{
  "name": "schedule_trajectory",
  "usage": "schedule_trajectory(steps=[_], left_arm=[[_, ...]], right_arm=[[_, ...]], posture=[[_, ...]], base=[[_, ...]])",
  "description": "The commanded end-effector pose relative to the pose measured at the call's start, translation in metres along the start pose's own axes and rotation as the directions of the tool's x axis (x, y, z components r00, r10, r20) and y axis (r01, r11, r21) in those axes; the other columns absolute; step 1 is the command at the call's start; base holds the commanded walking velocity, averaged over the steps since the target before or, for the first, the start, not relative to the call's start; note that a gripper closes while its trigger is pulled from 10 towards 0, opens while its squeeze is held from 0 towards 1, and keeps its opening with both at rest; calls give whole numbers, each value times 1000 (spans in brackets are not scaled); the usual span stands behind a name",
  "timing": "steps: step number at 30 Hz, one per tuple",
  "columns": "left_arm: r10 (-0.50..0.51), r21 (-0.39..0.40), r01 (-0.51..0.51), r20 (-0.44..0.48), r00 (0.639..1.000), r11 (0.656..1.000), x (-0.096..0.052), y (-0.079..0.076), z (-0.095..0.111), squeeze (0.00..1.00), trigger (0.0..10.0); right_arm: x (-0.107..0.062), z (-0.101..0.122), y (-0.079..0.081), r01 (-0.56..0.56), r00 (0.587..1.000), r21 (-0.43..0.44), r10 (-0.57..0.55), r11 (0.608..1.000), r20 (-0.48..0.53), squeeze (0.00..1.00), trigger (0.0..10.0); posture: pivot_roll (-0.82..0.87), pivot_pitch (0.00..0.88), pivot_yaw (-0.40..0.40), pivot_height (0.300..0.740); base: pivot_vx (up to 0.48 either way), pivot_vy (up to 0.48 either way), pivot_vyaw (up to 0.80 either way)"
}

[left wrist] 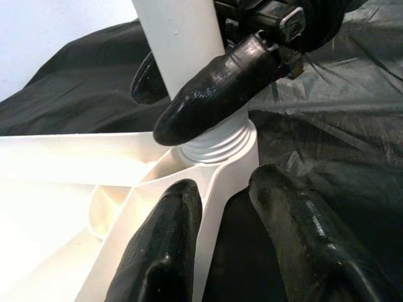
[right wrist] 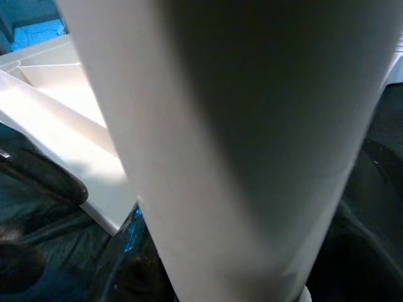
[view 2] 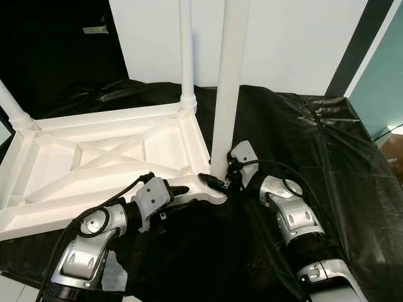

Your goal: Building children table

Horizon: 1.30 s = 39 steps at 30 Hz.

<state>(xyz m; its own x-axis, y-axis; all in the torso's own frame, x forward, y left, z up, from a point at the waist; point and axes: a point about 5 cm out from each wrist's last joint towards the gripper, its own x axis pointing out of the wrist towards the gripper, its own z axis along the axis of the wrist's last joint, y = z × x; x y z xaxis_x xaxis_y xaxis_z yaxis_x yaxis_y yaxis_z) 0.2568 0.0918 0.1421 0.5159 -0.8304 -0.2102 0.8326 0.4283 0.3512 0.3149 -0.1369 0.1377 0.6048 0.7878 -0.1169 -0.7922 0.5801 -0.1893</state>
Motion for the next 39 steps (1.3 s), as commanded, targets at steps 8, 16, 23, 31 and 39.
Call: schedule_trajectory(steps=[8, 16, 23, 31, 39], left_arm=[[136, 8, -136, -1, 991, 991, -2, 4, -1, 0, 10000], [172, 9, -172, -2, 985, 985, -3, 9, -3, 0, 10000], [187, 13, -187, 4, 982, 982, -1, 12, -3, 0, 10000], [210, 16, -211, 17, 977, 977, 4, 20, -3, 0, 10000], [193, 9, -193, 18, 981, 981, 3, 18, -3, 0, 10000]], right_arm=[[1, -8, 12, 66, 998, 35, -66, 997, -7, 0, 10000], [1, -14, 21, 347, 938, 91, -348, 934, -5, 0, 10000], [1, -13, 23, 523, 850, 132, -526, 842, -11, 0, 10000], [1, -13, 27, 679, 729, 163, -683, 716, -40, 0, 10000], [4, -4, 44, 670, 732, 182, -681, 719, -6, 0, 10000]], posture=[[14, 0, -18, 740], [28, 0, -37, 740], [22, 0, -40, 740], [4, 0, -38, 740], [-23, 0, -11, 740]], base=[[0, 0, 0], [0, 0, 0], [0, 0, 0], [0, 0, 0], [0, 0, 0]])
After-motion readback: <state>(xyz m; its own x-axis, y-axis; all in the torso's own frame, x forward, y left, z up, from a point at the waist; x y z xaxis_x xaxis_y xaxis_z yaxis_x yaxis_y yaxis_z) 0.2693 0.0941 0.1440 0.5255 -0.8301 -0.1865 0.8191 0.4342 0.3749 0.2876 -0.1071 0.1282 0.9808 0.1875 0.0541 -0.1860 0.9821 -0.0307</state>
